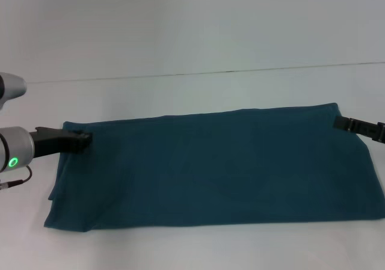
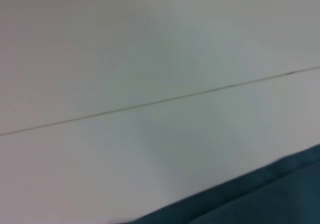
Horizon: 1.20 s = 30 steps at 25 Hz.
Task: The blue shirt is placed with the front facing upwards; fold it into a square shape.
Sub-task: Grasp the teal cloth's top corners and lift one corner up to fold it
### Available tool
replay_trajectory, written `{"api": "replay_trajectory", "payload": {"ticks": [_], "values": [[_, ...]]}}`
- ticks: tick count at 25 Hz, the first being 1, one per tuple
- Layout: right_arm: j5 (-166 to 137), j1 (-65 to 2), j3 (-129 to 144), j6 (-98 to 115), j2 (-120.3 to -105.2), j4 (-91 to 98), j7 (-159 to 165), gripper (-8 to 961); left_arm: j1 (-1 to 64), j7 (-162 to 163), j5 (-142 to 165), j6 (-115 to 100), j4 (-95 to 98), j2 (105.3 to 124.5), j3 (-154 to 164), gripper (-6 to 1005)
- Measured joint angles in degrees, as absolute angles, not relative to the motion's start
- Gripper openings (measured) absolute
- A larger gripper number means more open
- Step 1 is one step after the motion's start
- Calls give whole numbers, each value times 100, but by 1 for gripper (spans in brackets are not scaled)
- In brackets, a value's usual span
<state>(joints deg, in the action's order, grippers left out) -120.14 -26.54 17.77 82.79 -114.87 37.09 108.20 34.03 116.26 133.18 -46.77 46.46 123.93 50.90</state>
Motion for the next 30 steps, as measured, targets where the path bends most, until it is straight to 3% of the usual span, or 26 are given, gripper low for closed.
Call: {"api": "replay_trajectory", "payload": {"ticks": [7,12,23,30], "values": [[-12014,-2654,1774,8279,-11487,3709,10817,622,3401,11798,13315,-4584,4686,12393,5036,246],[-12014,-2650,1767,8279,-11495,3696,10807,622,3444,11821,13361,-4574,4649,12393,5071,520],[-12014,-2645,1758,8279,-11496,3645,10780,621,3470,11775,13484,-4443,4504,12393,5195,905],[-12014,-2650,1775,8279,-11496,3646,10786,622,3483,11775,13501,-4438,4463,12401,5359,886]]}}
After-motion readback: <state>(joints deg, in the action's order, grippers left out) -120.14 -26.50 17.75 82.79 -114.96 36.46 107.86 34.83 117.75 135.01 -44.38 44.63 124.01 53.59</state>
